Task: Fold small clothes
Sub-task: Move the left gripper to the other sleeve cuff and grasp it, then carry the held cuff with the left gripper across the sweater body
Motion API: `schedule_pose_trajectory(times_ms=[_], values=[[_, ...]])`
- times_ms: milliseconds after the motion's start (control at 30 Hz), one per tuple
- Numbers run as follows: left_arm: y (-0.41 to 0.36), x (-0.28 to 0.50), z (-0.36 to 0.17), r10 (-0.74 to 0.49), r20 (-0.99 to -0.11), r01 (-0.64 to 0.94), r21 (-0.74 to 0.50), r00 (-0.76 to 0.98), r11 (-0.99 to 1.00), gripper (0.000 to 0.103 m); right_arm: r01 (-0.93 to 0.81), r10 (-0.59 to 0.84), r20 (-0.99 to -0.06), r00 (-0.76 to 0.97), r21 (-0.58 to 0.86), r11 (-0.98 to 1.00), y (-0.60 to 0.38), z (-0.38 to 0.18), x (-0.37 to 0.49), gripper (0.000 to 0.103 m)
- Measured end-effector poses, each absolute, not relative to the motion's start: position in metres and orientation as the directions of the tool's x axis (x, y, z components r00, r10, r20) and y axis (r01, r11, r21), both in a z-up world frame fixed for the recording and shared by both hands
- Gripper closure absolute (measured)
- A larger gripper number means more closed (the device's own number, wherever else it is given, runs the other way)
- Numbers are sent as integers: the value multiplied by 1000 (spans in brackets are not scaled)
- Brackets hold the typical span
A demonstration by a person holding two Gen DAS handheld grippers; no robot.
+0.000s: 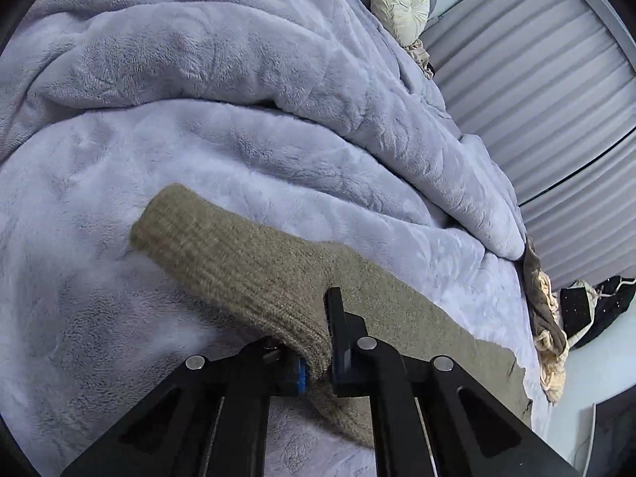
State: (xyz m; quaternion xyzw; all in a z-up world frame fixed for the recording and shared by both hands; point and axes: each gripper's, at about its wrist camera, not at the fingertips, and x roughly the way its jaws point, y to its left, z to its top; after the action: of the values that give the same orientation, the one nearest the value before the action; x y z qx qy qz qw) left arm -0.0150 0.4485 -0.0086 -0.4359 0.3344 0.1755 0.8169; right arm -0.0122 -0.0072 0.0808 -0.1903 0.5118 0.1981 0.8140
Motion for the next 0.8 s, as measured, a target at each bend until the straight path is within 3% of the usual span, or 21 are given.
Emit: schedule_pose_trajectory(times_ms=[300, 467, 600, 667, 800], values=[[418, -15, 28, 119, -695, -557, -449, 709, 699, 94, -498, 173, -883, 437, -78, 864, 71, 80, 85, 21], [420, -22, 37, 120, -692, -554, -450, 712, 700, 94, -447, 135, -896, 422, -77, 891, 120, 58, 131, 21], [419, -20, 44, 124, -689, -545, -436, 714, 716, 94, -490, 93, -943, 320, -80, 868, 167, 18, 134, 21], [419, -20, 48, 131, -686, -544, -431, 716, 720, 94, -541, 84, -923, 376, -145, 828, 188, 18, 119, 21], [414, -18, 54, 146, -695, -544, -395, 704, 741, 94, -583, 227, -904, 363, -30, 812, 186, 42, 102, 21]])
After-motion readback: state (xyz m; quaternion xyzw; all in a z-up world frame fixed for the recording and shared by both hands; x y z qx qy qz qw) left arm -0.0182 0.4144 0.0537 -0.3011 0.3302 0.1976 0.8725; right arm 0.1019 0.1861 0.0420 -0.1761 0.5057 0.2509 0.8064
